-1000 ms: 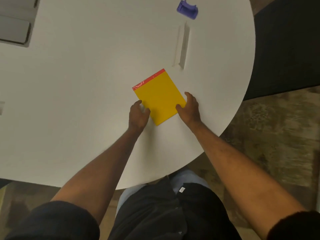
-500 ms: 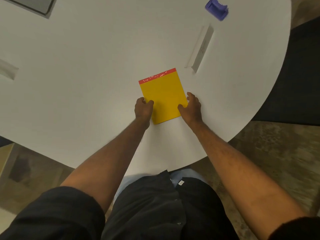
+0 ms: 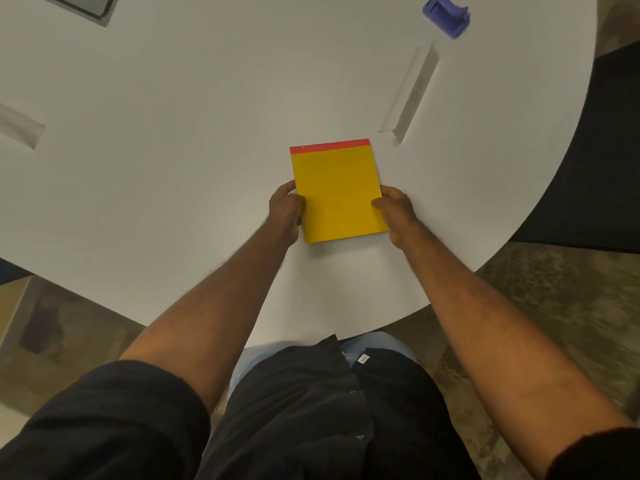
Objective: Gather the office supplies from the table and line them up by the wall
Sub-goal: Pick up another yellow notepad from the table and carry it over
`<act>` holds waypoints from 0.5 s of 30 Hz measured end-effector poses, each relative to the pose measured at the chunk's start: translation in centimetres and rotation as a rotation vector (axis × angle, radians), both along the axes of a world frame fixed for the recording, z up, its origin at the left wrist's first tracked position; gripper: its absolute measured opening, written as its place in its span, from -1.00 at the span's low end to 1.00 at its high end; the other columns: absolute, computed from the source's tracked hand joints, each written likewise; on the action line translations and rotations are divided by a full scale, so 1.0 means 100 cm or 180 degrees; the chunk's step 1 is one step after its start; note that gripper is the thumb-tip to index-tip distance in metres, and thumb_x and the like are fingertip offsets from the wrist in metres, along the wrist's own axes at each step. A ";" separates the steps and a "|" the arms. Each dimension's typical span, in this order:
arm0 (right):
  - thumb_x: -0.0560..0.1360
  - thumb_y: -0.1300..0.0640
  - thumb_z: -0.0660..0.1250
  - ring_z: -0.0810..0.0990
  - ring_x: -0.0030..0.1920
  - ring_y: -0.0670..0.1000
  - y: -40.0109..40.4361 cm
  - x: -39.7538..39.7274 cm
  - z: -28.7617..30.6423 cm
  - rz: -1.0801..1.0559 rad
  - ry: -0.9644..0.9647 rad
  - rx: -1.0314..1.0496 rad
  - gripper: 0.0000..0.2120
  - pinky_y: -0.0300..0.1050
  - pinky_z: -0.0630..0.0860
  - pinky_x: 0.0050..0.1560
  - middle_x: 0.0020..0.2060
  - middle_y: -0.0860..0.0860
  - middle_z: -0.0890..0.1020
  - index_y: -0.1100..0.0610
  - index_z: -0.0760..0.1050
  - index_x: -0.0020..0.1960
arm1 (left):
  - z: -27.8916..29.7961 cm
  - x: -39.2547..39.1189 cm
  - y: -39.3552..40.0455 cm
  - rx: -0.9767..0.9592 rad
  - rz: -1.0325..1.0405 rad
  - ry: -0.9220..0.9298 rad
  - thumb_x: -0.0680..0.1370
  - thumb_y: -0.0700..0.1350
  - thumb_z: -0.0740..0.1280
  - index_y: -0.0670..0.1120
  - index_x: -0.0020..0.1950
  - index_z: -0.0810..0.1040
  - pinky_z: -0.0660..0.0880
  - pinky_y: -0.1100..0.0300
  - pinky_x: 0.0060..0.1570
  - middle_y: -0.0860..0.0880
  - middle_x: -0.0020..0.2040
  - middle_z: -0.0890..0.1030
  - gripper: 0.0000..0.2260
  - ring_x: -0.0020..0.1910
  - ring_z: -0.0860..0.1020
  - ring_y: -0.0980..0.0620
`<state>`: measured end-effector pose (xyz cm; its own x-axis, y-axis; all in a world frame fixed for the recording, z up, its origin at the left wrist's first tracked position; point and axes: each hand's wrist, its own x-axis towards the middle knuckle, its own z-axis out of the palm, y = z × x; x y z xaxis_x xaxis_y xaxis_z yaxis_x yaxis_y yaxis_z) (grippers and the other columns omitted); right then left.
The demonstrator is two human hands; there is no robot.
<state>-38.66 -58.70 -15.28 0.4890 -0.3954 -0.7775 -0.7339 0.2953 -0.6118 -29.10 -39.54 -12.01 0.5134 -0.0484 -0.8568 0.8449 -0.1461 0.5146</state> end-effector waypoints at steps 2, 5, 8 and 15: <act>0.59 0.33 0.26 0.61 0.08 0.13 0.008 -0.003 0.003 -0.0118 0.0001 0.0033 -0.61 0.02 0.61 0.06 0.25 0.19 0.63 0.18 0.49 0.41 | 0.003 -0.001 0.009 -0.0024 -0.0003 -0.0076 0.60 -0.40 0.09 0.00 0.47 0.40 0.53 -0.14 0.18 -0.09 0.34 0.52 -0.49 0.26 0.51 -0.17; 0.59 0.32 0.28 0.62 0.22 0.25 0.023 -0.007 0.009 -0.0264 -0.0028 0.0147 -0.60 0.21 0.58 0.25 0.27 0.20 0.62 0.18 0.47 0.42 | 0.010 -0.004 0.031 -0.0257 0.0010 -0.0224 0.62 -0.40 0.11 -0.02 0.48 0.41 0.57 -0.12 0.16 -0.12 0.31 0.58 -0.51 0.23 0.56 -0.17; 0.61 0.29 0.28 0.66 0.13 0.20 0.044 -0.009 0.018 -0.0292 -0.0156 0.0373 -0.63 0.10 0.65 0.07 0.27 0.19 0.62 0.20 0.47 0.41 | 0.016 -0.004 0.061 -0.0434 0.0023 -0.0337 0.62 -0.40 0.14 -0.04 0.50 0.41 0.59 -0.08 0.11 -0.09 0.19 0.65 -0.51 0.17 0.60 -0.13; 0.67 0.16 0.24 0.66 -0.02 0.03 0.113 0.008 0.044 -0.0286 -0.0546 0.0547 -0.73 -0.10 0.61 -0.13 0.07 0.02 0.67 0.12 0.49 0.35 | 0.038 0.008 0.135 -0.0617 -0.0095 -0.0372 0.62 -0.39 0.13 -0.02 0.52 0.39 0.51 -0.15 0.20 -0.05 0.14 0.65 -0.49 0.20 0.57 -0.16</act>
<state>-37.86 -47.44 -10.87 0.5885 -0.3125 -0.7457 -0.5897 0.4650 -0.6603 -28.26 -25.99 -8.25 0.6046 -0.2229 -0.7647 0.7746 -0.0590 0.6296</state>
